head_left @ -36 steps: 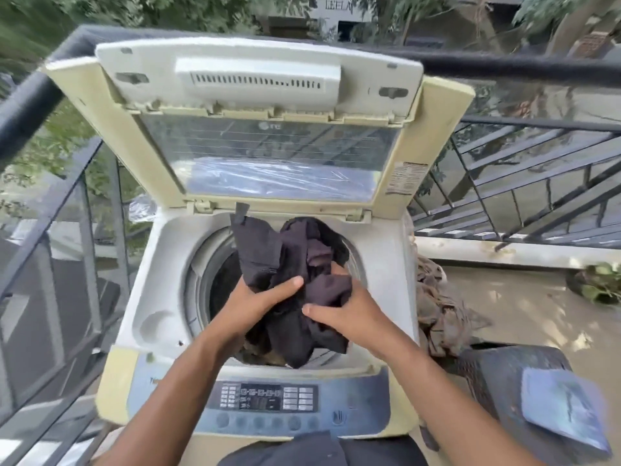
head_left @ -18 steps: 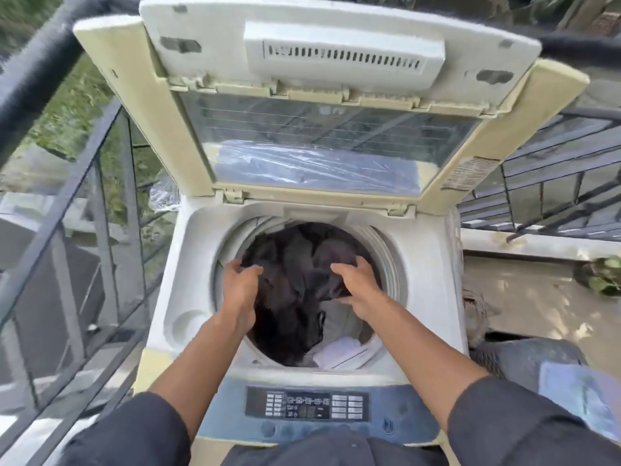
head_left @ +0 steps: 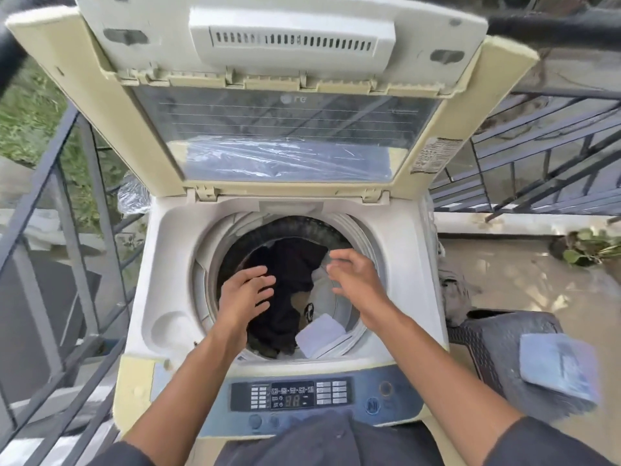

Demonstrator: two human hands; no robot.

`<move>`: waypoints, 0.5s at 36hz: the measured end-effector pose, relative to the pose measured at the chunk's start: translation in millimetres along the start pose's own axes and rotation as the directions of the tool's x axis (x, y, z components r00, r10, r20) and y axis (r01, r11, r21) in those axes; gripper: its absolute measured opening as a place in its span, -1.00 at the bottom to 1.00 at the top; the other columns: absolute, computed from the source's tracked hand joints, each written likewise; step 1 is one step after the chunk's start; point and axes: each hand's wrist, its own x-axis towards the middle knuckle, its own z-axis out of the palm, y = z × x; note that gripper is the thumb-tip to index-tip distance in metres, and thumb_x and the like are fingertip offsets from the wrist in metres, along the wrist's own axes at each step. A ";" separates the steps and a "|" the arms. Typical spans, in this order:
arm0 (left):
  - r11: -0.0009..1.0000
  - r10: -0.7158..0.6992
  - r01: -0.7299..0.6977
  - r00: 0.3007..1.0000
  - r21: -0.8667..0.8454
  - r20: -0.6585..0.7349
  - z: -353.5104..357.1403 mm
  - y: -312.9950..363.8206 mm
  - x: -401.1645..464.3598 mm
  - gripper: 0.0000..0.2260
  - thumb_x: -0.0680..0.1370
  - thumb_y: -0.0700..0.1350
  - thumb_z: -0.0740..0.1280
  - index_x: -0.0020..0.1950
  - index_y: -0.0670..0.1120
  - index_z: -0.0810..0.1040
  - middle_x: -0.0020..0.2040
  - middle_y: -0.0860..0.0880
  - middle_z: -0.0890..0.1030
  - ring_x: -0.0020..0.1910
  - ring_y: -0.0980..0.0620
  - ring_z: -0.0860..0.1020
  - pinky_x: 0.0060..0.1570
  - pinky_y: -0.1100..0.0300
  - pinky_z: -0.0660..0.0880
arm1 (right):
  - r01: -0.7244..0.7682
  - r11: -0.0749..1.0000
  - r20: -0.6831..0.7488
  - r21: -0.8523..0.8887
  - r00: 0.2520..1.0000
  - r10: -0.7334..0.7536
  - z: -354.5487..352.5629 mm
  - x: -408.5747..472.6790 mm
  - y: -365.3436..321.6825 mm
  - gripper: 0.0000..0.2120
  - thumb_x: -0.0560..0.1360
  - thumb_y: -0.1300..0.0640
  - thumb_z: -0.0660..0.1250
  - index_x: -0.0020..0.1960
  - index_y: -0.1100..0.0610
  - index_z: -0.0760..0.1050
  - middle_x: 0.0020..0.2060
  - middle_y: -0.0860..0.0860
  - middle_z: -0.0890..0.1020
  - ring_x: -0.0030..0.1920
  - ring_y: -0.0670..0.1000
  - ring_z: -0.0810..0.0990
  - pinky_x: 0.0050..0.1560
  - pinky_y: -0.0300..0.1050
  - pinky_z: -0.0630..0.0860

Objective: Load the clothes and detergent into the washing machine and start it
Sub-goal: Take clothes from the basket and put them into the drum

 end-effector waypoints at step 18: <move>0.873 0.337 -0.404 0.905 0.272 0.261 133.5 45.5 -61.1 -0.79 0.63 -0.20 0.34 0.16 0.06 0.69 0.01 0.02 0.77 0.07 -0.05 0.71 0.16 -0.01 0.62 | 0.342 0.939 -0.237 0.018 0.914 -0.329 -123.8 -50.2 10.8 -0.87 0.46 0.03 0.37 -0.04 -0.12 0.66 -0.11 -0.09 0.75 -0.04 0.04 0.73 0.07 0.10 0.65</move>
